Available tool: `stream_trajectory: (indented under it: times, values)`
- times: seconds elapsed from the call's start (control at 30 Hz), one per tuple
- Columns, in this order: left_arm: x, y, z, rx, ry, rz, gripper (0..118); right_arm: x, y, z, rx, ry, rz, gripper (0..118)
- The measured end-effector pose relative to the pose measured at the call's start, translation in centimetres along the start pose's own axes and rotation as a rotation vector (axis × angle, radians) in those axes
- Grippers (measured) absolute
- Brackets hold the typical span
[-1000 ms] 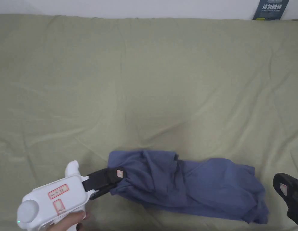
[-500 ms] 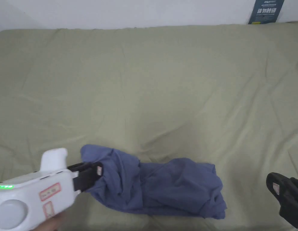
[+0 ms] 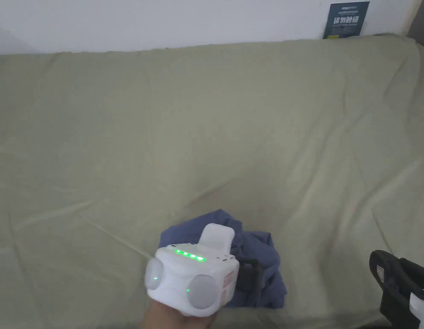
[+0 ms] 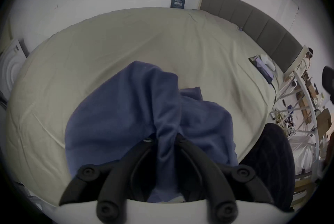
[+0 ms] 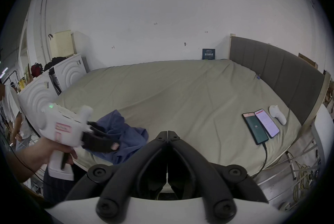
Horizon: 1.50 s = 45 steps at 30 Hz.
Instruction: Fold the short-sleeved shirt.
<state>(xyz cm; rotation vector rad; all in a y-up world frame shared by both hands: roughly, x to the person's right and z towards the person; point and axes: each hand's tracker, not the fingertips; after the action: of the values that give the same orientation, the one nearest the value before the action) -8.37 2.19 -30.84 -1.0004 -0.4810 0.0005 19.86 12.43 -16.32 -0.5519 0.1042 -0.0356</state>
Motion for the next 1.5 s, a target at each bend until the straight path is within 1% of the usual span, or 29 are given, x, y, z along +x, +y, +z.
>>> stream_trajectory:
  times: [0.03, 0.07, 0.1, 0.17, 0.2, 0.27, 0.3, 0.33, 0.37, 0.4, 0.43, 0.5, 0.6, 0.67, 0.73, 0.8, 0.9, 0.93, 1.0, 1.07, 1.13, 1.2, 1.27, 1.33, 1.37, 1.43, 1.5]
  values:
    - [-0.5, 0.2, 2.1, 0.065, -0.040, 0.026, 115, 0.2, 0.0, 0.0, 0.002, -0.001, -0.001, 0]
    - [-1.1, 0.3, 3.8, 0.133, -0.081, 0.040, 116, 0.5, 0.0, -0.1, 0.003, 0.001, -0.003, 0]
    - [-2.2, 0.2, 5.6, 0.199, -0.159, 0.065, 116, 0.7, -0.1, -0.2, 0.004, 0.004, -0.009, 0]
    - [-4.9, -0.2, 8.1, 0.312, -0.284, 0.158, 116, 0.9, -0.3, -0.3, 0.003, 0.005, -0.018, 0]
    - [-6.5, -0.4, 8.6, 0.330, -0.298, 0.218, 116, 1.0, -0.5, -0.2, 0.003, 0.010, -0.024, 0]
    - [-10.2, -1.0, 8.6, 0.351, -0.242, 0.350, 115, 1.2, -0.7, -0.2, 0.002, 0.020, -0.034, 0]
    - [-11.7, -1.0, 7.9, 0.359, -0.221, 0.410, 113, 1.2, -0.9, -0.2, -0.001, 0.022, -0.039, 0]
    - [-13.0, -1.2, 7.0, 0.348, -0.259, 0.481, 92, 1.3, -1.0, -0.2, -0.004, 0.024, -0.043, 0]
    - [-13.7, -1.3, 6.1, 0.348, -0.313, 0.526, 53, 1.3, -1.1, -0.1, -0.007, 0.026, -0.046, 0]
    - [-13.7, -1.3, 4.8, 0.348, -0.380, 0.547, 16, 1.4, -1.2, -0.1, -0.011, 0.028, -0.051, 0]
    - [-12.9, -1.2, 3.2, 0.334, -0.370, 0.543, 13, 1.4, -1.3, -0.1, -0.013, 0.028, -0.055, 0]
    - [-11.0, -0.9, 0.2, 0.278, -0.344, 0.509, 13, 1.6, -1.5, 0.0, -0.020, 0.023, -0.059, 0]
    - [-5.8, -1.3, -4.6, 0.206, -0.439, 0.466, 13, 2.0, -1.6, 0.4, -0.021, 0.007, -0.071, 0]
    - [-3.3, -1.6, -6.6, 0.172, -0.466, 0.423, 13, 2.4, -1.6, 0.6, -0.023, -0.005, -0.076, 0]
    - [-2.0, -2.3, -8.3, 0.131, -0.420, 0.456, 13, 2.8, -1.6, 0.8, -0.024, -0.020, -0.078, 0]
    - [-2.0, -2.4, -8.6, 0.153, -0.463, 0.461, 13, 3.1, -1.6, 0.9, -0.024, -0.031, -0.076, 0]
    - [-2.5, -1.5, -6.4, 0.135, -0.425, 0.404, 13, 3.2, -1.4, 0.6, -0.030, -0.037, -0.062, 0]
    - [-2.4, -1.3, -4.6, 0.142, -0.379, 0.360, 13, 3.1, -1.2, 0.5, -0.031, -0.036, -0.054, 0]
    - [-2.4, -1.1, 0.0, 0.203, -0.361, 0.224, 13, 2.6, -1.0, 0.1, -0.029, -0.025, -0.043, 0]
    - [-2.3, -2.1, 4.1, 0.207, -0.270, 0.136, 13, 1.8, -0.8, -0.5, -0.031, -0.005, -0.034, 0]
    - [-2.5, -3.8, 7.9, 0.230, -0.136, 0.044, 13, 0.8, -0.7, -1.5, -0.040, 0.021, -0.018, 0]
    - [-3.0, -5.9, 11.2, 0.271, 0.050, -0.026, 13, -0.7, -0.6, -2.8, -0.062, 0.059, 0.006, 0]
    - [-4.2, -7.6, 12.8, 0.284, 0.154, -0.010, 13, -2.4, -0.4, -4.4, -0.081, 0.115, 0.037, 0]
    - [-5.4, -8.7, 13.5, 0.247, 0.186, 0.041, 13, -4.1, -0.3, -6.3, -0.109, 0.183, 0.041, 0]
    - [-6.0, -9.0, 13.5, 0.237, 0.201, 0.062, 13, -4.8, -0.2, -7.6, -0.127, 0.229, 0.026, 0]
    - [-7.1, -9.7, 13.6, 0.255, 0.194, 0.094, 13, -5.6, -0.4, -10.1, -0.164, 0.311, -0.042, 0]
    - [-8.1, -9.9, 13.1, 0.245, 0.185, 0.128, 14, -5.8, -0.8, -13.3, -0.235, 0.412, -0.143, 0]
